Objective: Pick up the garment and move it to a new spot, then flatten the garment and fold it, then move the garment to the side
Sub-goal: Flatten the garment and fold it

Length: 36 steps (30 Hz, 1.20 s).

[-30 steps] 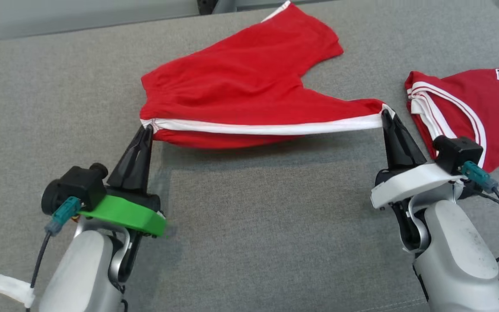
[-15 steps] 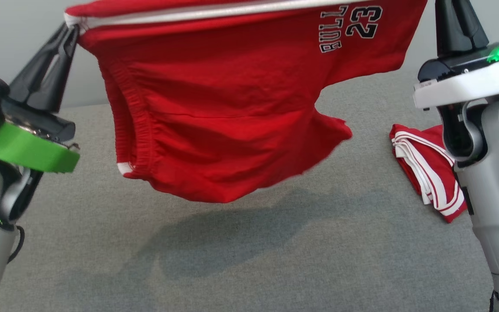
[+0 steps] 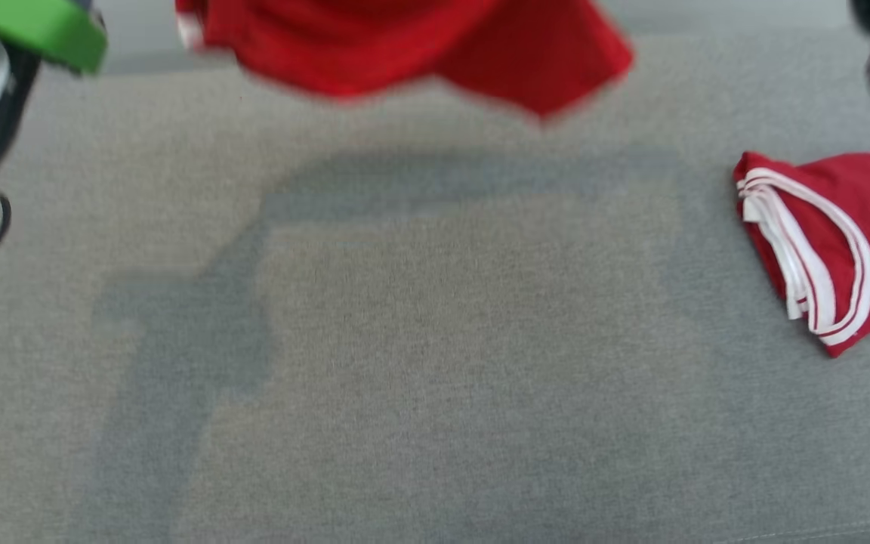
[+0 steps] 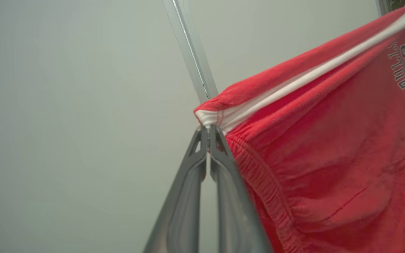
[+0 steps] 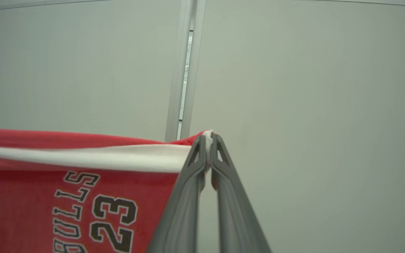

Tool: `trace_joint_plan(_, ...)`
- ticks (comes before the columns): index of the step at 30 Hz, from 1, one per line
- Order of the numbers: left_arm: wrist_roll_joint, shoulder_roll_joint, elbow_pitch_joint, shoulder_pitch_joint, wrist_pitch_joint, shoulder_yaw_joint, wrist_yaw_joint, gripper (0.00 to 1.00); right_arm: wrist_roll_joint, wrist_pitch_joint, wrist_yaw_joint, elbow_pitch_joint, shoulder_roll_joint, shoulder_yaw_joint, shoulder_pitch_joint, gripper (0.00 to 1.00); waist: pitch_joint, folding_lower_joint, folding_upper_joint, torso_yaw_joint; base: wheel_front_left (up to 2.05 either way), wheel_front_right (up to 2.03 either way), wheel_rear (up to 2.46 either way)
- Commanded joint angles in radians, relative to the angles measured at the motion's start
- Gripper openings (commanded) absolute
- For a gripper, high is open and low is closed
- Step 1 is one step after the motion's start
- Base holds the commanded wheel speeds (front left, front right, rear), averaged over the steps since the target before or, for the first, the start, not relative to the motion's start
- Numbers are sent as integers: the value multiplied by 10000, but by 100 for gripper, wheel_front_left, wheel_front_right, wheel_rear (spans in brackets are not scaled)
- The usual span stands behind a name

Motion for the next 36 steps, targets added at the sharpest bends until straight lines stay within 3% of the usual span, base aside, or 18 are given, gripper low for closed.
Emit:
trace_joint_plan(1,297,-199,654,-882,-748,-155,29,0,-401,-318,-30,517,-61,-327,-819,0,2254,0,0,319,0,0,0)
trace_joint_plan(6,-198,-737,1829,-1036,-1449,-338,28,0,-520,-541,-31,1209,200,-584,-777,0,1793,0,0,375,0,0,0)
trace_joint_plan(13,-1500,-1595,3041,1747,-1610,-1197,27,0,295,-542,-27,805,474,-2,2544,0,1122,0,0,288,0,0,0)
trace_joint_plan(19,-1962,-2364,3200,5127,-1609,-597,27,0,1052,-544,-27,355,444,186,6038,0,299,0,0,15,0,0,0)
trace_joint_plan(25,-1985,-3106,2729,7895,-1611,724,28,0,1424,-547,-30,87,216,466,8624,0,-805,0,0,-169,0,0,0)
trace_joint_plan(32,-1430,-3275,1695,10204,-1614,1848,38,0,1375,-546,-39,-359,-68,322,10745,0,-1642,0,0,-121,0,0,0)
trace_joint_plan(36,-985,-3240,1280,11333,-1612,1682,38,0,1328,-545,-36,-747,-166,545,11751,0,-1967,0,0,-35,0,0,0)
